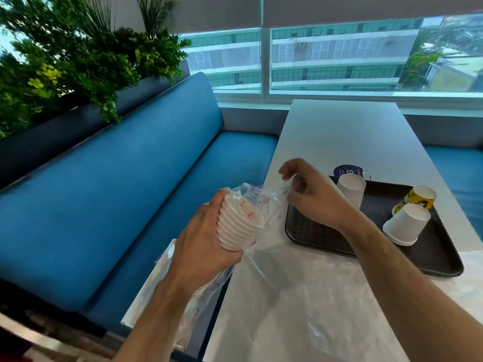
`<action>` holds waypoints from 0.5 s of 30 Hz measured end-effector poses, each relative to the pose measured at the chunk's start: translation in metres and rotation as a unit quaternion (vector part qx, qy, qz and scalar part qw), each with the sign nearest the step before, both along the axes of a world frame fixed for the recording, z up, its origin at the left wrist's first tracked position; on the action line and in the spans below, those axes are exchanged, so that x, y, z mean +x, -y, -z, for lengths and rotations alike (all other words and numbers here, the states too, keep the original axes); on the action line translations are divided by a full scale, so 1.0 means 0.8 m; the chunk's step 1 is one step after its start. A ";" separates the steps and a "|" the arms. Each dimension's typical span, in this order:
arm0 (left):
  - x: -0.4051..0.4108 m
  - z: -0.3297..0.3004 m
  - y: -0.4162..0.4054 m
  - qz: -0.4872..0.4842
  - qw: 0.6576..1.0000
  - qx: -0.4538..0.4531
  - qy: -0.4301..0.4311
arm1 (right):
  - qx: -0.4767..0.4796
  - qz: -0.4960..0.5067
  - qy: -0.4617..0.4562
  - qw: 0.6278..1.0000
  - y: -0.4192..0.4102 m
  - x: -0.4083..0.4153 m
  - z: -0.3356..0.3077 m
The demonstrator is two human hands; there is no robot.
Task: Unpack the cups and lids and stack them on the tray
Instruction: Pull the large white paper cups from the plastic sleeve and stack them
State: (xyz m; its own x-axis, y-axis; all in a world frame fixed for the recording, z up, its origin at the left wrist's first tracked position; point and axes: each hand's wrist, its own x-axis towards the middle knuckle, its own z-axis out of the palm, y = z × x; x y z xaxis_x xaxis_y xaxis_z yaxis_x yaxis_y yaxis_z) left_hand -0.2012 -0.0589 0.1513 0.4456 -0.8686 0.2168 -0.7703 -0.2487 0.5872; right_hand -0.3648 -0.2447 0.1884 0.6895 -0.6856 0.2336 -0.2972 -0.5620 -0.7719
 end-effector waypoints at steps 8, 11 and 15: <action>0.002 -0.003 0.002 0.010 1.000 -0.001 -0.001 | -0.313 -0.093 -0.199 0.924 -0.031 0.037 -0.024; 0.007 0.000 -0.002 0.003 1.000 0.005 -0.010 | -0.282 -0.016 -0.129 0.950 -0.018 0.043 -0.025; 0.012 0.005 -0.009 -0.006 0.998 0.012 -0.054 | -0.069 0.114 0.038 0.990 0.019 0.041 -0.024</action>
State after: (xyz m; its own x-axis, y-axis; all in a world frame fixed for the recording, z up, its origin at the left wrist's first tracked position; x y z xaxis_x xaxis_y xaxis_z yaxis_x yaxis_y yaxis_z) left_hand -0.1916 -0.0514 0.1471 0.4754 -0.8674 0.1473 -0.7002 -0.2716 0.6603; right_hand -0.3316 -0.2601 0.2080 0.4978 -0.7790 0.3813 -0.3730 -0.5892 -0.7167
